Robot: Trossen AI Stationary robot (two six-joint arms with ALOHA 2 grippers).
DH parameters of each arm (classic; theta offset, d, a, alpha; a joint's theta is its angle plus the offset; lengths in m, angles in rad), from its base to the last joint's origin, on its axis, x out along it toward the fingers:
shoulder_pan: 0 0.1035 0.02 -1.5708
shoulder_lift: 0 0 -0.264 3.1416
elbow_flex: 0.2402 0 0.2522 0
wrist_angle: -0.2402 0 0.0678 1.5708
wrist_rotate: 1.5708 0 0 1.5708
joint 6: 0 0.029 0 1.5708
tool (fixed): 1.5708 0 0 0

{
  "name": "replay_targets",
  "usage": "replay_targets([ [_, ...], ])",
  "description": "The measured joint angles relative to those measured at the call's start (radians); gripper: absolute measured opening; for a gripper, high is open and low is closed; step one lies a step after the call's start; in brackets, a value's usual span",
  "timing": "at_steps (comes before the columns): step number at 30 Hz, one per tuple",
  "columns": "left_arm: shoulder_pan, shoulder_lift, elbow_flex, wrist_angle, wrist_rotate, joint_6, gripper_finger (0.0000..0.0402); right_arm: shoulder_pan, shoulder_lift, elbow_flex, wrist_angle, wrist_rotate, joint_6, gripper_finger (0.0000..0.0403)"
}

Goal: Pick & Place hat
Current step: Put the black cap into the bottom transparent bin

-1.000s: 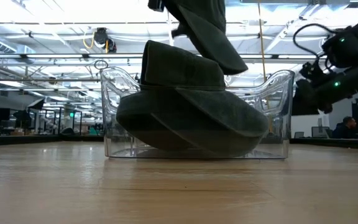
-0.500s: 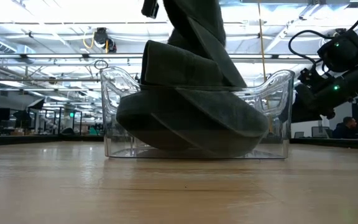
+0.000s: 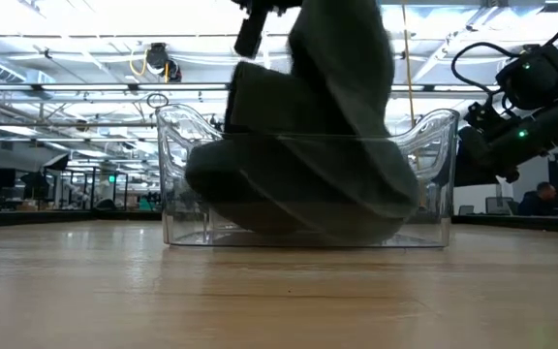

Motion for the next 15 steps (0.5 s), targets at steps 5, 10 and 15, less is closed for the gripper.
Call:
replay_targets([
  [5,-0.019,0.038,-0.025,-0.008,-0.074,-0.051,0.0027,0.0,0.0,0.0,0.011,0.0,0.0,0.0187],
  [10,-0.031,0.056,-0.108,0.018,-0.12,-0.11,0.0027,0.0,0.0,0.0,0.011,0.0,0.0,0.0187],
  [15,-0.044,0.053,-0.203,0.04,-0.147,-0.209,0.0027,0.0,0.0,0.0,0.011,0.0,0.0,0.0187],
])
